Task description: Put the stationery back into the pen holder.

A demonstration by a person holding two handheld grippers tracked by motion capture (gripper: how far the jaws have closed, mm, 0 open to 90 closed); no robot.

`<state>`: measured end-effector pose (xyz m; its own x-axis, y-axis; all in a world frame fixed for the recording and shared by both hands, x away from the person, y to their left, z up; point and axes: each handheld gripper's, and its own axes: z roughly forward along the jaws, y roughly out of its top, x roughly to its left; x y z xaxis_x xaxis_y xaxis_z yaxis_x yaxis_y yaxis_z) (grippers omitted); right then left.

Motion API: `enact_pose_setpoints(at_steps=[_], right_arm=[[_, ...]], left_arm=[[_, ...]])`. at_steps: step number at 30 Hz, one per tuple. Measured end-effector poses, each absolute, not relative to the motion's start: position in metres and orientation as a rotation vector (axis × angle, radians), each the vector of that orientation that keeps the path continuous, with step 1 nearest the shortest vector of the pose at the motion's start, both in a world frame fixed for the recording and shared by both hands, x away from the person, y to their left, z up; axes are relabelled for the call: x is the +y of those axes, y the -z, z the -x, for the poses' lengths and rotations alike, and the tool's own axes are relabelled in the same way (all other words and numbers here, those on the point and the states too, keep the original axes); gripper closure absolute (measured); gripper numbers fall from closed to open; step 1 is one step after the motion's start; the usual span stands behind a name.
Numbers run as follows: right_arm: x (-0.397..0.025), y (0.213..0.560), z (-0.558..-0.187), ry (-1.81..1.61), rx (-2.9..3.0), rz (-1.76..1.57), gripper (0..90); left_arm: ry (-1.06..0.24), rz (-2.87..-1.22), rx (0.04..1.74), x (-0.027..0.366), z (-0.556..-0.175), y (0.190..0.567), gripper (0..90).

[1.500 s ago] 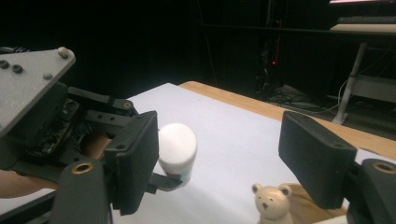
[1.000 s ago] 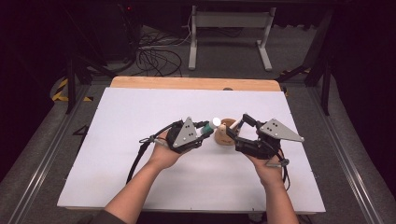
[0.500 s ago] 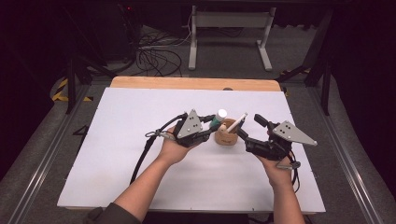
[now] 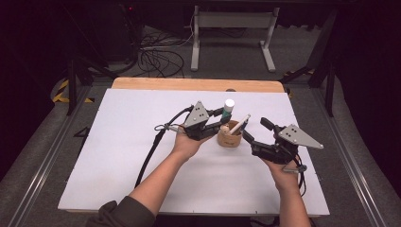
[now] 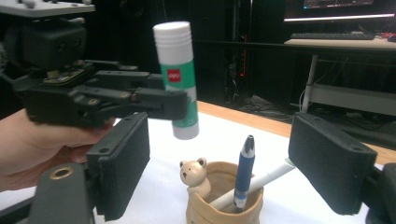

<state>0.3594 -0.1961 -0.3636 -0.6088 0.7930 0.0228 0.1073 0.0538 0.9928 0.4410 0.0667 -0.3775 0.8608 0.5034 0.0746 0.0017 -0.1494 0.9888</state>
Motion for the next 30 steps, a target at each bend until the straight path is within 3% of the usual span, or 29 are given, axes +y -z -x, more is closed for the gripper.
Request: enact_pose_setpoints(at_steps=[11,30], right_arm=[[-0.203,0.365,-0.359,-1.620,1.773,-0.916,20.9],[-0.204,0.365,-0.359,-1.632,1.766,-0.929,20.8]], left_arm=[[-0.366,-1.629,0.472,0.053,-0.458,0.391,65.6],[-0.345,-1.669,0.588,0.040,-0.470,0.417,65.4]])
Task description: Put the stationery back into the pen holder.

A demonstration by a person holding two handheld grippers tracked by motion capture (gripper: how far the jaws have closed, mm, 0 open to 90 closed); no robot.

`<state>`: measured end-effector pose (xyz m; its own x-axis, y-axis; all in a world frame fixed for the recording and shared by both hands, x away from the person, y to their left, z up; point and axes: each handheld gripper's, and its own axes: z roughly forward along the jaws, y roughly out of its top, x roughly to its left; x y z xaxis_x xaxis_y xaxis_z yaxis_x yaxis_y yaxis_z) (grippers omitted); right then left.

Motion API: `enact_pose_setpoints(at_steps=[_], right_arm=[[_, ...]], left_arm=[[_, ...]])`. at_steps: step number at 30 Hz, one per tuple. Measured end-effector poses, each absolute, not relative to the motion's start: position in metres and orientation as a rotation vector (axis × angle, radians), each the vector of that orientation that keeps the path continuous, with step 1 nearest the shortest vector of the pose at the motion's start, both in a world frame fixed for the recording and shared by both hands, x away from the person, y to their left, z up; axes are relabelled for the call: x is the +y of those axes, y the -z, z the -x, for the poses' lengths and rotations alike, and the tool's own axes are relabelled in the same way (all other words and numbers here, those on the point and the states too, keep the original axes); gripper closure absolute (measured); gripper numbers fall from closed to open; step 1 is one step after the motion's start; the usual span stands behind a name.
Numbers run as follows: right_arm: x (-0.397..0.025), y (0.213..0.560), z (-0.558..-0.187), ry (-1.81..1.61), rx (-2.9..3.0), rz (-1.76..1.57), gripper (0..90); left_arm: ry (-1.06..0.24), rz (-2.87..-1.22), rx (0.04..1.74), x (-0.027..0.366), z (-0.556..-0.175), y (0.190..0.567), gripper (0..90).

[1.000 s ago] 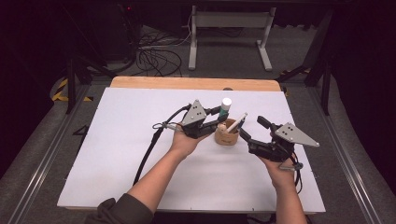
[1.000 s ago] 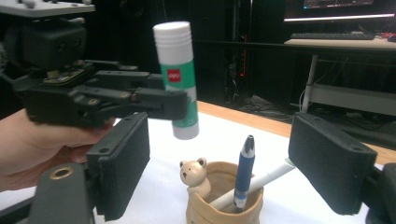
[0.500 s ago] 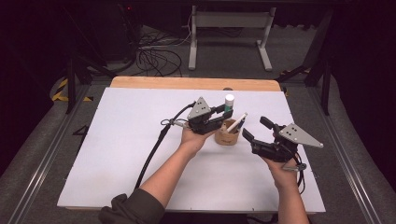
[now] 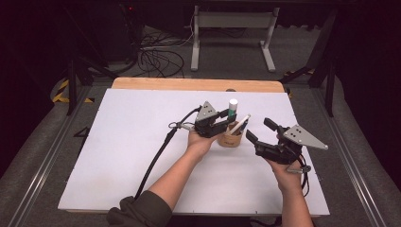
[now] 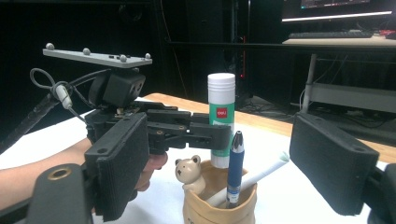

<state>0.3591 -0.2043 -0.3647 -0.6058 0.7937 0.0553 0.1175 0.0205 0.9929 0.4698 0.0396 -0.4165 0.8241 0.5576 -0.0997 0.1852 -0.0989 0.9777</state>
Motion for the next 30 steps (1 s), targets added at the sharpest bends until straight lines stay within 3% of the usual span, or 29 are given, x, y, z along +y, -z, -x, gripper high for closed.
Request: enact_pose_setpoints(at_steps=[21,30], right_arm=[[-0.204,0.365,-0.359,-1.625,1.775,-0.927,20.9],[-0.204,0.365,-0.360,-1.621,1.776,-0.927,20.8]], left_arm=[[-0.319,-1.670,0.630,0.042,-0.474,0.420,60.6],[-0.402,-1.670,0.606,0.062,-0.464,0.411,42.6]])
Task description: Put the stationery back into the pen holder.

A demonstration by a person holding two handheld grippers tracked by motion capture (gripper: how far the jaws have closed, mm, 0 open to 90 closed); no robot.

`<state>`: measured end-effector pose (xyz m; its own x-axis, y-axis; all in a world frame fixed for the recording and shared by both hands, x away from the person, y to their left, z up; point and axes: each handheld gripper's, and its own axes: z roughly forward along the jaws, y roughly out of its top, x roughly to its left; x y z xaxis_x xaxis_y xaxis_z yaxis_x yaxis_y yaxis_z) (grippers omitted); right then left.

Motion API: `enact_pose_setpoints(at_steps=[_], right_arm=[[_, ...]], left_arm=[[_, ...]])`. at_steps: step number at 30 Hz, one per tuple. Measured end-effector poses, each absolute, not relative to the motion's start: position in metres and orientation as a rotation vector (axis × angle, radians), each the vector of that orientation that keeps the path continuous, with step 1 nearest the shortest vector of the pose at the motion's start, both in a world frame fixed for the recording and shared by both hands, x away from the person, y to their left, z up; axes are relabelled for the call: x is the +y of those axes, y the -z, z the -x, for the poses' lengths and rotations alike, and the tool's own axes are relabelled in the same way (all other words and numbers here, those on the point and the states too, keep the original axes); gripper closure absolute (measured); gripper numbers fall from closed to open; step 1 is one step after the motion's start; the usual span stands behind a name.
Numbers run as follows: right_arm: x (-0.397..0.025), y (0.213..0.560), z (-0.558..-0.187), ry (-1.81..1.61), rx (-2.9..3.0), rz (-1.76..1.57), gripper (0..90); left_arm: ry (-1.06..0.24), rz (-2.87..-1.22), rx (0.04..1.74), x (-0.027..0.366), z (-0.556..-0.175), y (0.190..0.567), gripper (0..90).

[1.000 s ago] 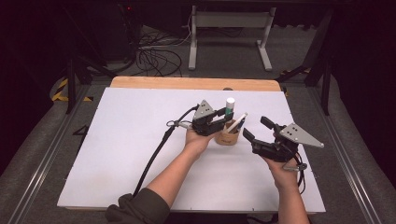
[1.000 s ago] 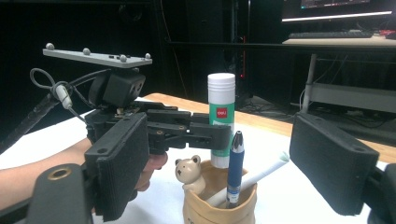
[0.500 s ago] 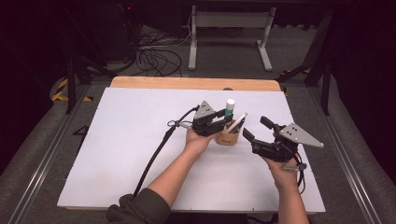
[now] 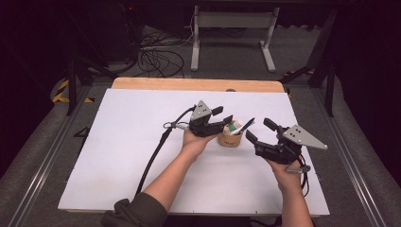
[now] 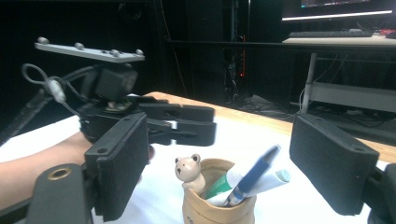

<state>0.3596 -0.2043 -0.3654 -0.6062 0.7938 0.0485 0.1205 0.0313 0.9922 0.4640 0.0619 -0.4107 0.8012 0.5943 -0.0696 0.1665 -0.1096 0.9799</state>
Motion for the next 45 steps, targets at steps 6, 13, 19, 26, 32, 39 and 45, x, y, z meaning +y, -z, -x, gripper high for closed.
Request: enact_pose_setpoints(at_steps=[6,13,19,26,32,39,45], right_arm=[[-0.203,0.366,-0.359,-1.617,1.770,-0.910,20.8],[-0.199,0.367,-0.359,-1.594,1.786,-0.885,20.3],[-0.197,0.368,-0.359,-1.581,1.790,-0.877,19.7],[-0.196,0.369,-0.357,-1.598,1.783,-0.865,18.4],[-0.198,0.370,-0.356,-1.601,1.779,-0.864,18.0],[-0.199,0.372,-0.356,-1.592,1.785,-0.869,17.1],[-0.199,0.373,-0.356,-1.590,1.783,-0.869,16.6]], left_arm=[[-0.474,-1.663,0.593,0.094,-0.447,0.400,34.5],[-0.532,-1.650,0.573,0.134,-0.424,0.384,23.3],[-0.552,-1.625,0.565,0.165,-0.407,0.371,19.6],[-0.572,-1.617,0.545,0.193,-0.389,0.364,18.1],[-0.573,-1.599,0.553,0.219,-0.376,0.360,16.3],[-0.593,-1.594,0.572,0.246,-0.364,0.361,13.7],[-0.604,-1.583,0.593,0.262,-0.355,0.363,9.9]])
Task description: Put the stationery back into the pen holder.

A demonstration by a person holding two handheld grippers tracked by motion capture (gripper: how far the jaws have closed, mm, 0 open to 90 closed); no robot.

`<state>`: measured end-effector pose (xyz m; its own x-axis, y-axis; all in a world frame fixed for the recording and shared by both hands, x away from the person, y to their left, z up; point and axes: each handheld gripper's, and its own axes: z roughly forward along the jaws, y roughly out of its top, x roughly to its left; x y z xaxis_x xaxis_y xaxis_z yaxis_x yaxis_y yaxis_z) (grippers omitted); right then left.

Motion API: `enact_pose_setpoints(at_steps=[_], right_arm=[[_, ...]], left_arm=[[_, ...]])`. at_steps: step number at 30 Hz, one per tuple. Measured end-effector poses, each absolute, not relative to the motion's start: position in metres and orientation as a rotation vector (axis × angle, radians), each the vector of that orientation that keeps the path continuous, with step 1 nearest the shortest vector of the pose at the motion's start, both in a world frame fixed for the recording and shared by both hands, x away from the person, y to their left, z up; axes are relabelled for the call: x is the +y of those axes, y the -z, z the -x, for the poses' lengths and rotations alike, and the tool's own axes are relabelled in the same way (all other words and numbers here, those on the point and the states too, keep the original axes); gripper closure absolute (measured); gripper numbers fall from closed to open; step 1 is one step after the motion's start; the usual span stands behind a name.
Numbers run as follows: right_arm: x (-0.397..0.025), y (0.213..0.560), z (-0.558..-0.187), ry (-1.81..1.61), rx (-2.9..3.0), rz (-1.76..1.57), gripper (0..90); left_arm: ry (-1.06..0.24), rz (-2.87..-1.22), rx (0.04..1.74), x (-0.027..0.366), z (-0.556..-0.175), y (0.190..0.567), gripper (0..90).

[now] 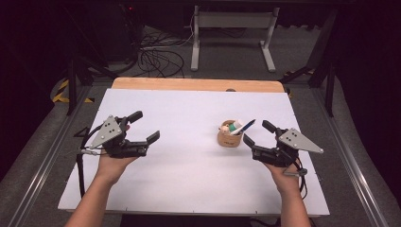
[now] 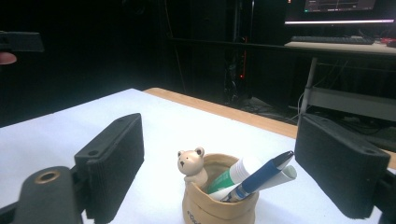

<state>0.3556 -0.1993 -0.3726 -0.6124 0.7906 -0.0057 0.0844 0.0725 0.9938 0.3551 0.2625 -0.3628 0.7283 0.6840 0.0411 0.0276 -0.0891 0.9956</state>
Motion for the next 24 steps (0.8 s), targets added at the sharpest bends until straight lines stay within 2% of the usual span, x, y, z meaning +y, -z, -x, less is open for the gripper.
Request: enact_pose_setpoints(at_steps=[9,24], right_arm=[[-0.202,0.375,-0.355,-1.596,1.781,-0.872,16.1],[-0.207,0.376,-0.354,-1.600,1.774,-0.859,15.7]], left_arm=[[-0.598,-1.573,0.605,0.282,-0.343,0.365,4.4],[-0.576,-1.561,0.634,0.302,-0.338,0.378,3.3]])
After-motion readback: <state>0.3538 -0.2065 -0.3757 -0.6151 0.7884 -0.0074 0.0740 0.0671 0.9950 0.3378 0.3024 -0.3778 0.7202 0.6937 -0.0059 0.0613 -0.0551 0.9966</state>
